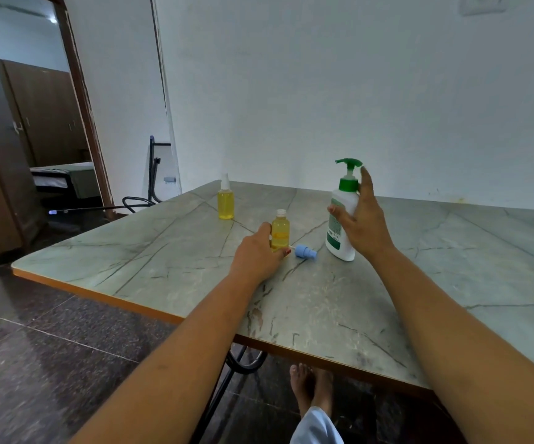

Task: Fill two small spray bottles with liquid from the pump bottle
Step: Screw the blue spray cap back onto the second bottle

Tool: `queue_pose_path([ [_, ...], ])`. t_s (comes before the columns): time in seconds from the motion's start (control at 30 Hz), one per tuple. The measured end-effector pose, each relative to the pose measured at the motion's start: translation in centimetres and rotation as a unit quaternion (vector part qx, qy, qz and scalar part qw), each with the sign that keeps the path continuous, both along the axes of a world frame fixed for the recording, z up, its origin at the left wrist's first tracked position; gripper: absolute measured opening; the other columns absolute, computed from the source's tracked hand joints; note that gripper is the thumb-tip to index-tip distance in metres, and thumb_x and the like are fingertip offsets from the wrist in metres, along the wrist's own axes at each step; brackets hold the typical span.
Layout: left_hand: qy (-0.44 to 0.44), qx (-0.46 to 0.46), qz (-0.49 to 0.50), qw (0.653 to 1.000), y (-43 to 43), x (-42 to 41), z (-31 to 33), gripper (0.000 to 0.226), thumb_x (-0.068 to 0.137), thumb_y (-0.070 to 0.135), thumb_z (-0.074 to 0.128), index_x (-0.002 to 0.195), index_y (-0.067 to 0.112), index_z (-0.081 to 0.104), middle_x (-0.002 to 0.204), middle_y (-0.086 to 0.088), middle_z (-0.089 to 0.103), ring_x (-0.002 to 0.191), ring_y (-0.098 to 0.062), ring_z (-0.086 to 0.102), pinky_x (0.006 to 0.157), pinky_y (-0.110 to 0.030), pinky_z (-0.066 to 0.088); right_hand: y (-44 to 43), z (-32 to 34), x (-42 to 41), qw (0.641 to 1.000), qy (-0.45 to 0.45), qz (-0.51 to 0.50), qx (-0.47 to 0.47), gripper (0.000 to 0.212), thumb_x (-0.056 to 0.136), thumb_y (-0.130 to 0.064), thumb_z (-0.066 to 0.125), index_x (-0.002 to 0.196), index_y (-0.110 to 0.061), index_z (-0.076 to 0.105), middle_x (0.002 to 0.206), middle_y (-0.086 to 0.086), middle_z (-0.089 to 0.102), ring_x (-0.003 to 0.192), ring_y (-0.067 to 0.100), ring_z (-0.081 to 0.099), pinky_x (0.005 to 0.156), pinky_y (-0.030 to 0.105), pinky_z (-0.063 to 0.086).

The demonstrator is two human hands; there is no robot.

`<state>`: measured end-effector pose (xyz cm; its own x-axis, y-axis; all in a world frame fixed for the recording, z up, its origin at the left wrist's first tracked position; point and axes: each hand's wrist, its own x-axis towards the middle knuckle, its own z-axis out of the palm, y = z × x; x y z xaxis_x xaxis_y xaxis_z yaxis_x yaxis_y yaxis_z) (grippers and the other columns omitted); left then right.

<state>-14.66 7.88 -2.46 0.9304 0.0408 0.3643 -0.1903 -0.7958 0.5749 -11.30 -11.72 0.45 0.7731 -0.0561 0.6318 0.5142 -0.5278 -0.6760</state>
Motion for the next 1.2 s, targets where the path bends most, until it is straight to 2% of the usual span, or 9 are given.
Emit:
queue_pose_path([
  [0.13,0.000,-0.005,0.002,1.000,0.0,-0.1,0.1,0.042,0.088,0.039,0.059,0.119,0.015,0.044,0.108,-0.011,0.062,0.094,-0.026,0.058,0.077,-0.033,0.045,0.6,0.7,-2.0,0.970,-0.128,-0.184,-0.089,0.098,0.080,-0.062,0.059,0.151,-0.018,0.008,0.146,0.010,0.033,0.128,0.027,0.039,0.092,0.042,0.045],
  [0.23,0.003,-0.010,0.005,1.000,-0.1,-0.3,0.2,0.041,0.088,0.038,0.058,0.119,0.015,0.044,0.109,-0.011,0.061,0.096,-0.026,0.058,0.077,-0.033,0.045,1.5,1.4,-3.1,0.954,-0.242,-0.138,-0.107,0.048,0.089,-0.039,0.058,0.130,-0.016,0.047,0.101,0.004,0.057,0.086,0.017,0.054,0.069,0.027,0.049],
  [0.33,-0.004,-0.024,0.014,1.000,-0.1,-0.5,0.2,0.037,0.088,0.034,0.059,0.116,0.014,0.046,0.110,-0.013,0.062,0.098,-0.028,0.058,0.077,-0.032,0.044,3.4,1.1,-3.9,0.945,-0.182,-0.065,-0.266,0.016,0.094,-0.025,0.052,0.105,-0.015,0.057,0.078,-0.001,0.060,0.062,0.014,0.055,0.058,0.031,0.052],
  [0.5,-0.012,-0.035,0.022,0.999,-0.1,-0.6,0.2,0.038,0.088,0.033,0.059,0.117,0.011,0.046,0.108,-0.015,0.063,0.097,-0.031,0.059,0.079,-0.037,0.046,5.4,-0.5,-3.2,0.923,-0.007,-0.033,-0.383,0.039,0.090,-0.038,0.055,0.124,-0.019,0.050,0.114,0.005,0.062,0.097,0.023,0.062,0.078,0.032,0.052],
  [0.67,-0.010,-0.043,0.019,0.999,0.1,-0.4,0.1,0.034,0.088,0.032,0.060,0.112,0.012,0.046,0.105,-0.014,0.062,0.094,-0.029,0.058,0.074,-0.033,0.044,5.2,-0.6,-3.0,0.869,0.090,-0.069,-0.481,0.030,0.093,-0.041,0.048,0.119,-0.026,0.053,0.116,0.003,0.062,0.102,0.021,0.059,0.077,0.030,0.044],
  [0.8,-0.005,-0.060,0.015,0.998,0.1,-0.3,0.1,0.038,0.088,0.031,0.060,0.117,0.014,0.043,0.109,-0.014,0.063,0.095,-0.028,0.059,0.073,-0.031,0.042,4.2,0.5,-2.9,0.910,0.092,-0.056,-0.400,0.038,0.089,-0.039,0.058,0.123,-0.027,0.044,0.108,0.003,0.063,0.092,0.019,0.059,0.077,0.031,0.048],
  [0.93,0.005,-0.063,0.017,0.998,0.2,-0.1,0.1,0.040,0.088,0.031,0.060,0.117,0.015,0.037,0.112,-0.014,0.062,0.096,-0.029,0.059,0.074,-0.034,0.043,3.2,3.3,-3.3,0.987,0.020,0.014,-0.159,0.021,0.084,-0.022,0.069,0.101,-0.019,0.057,0.094,0.004,0.062,0.078,0.018,0.060,0.070,0.029,0.054],
  [1.07,0.019,-0.062,0.021,0.998,0.2,0.1,0.3,0.041,0.088,0.030,0.060,0.117,0.015,0.036,0.112,-0.015,0.061,0.096,-0.030,0.058,0.075,-0.035,0.043,2.9,6.1,-4.5,0.992,0.009,0.096,-0.075,0.025,0.084,-0.008,0.068,0.109,-0.011,0.067,0.101,0.006,0.063,0.070,0.006,0.059,0.057,0.009,0.051],
  [1.2,0.050,-0.056,0.018,0.997,0.4,0.4,0.5,0.044,0.090,0.030,0.058,0.123,0.015,0.033,0.118,-0.015,0.060,0.102,-0.030,0.058,0.080,-0.035,0.043,3.3,8.3,-4.4,0.992,-0.021,0.099,-0.079,0.038,0.079,-0.009,0.074,0.114,-0.015,0.060,0.089,0.006,0.062,0.068,0.011,0.062,0.060,0.011,0.052],
])
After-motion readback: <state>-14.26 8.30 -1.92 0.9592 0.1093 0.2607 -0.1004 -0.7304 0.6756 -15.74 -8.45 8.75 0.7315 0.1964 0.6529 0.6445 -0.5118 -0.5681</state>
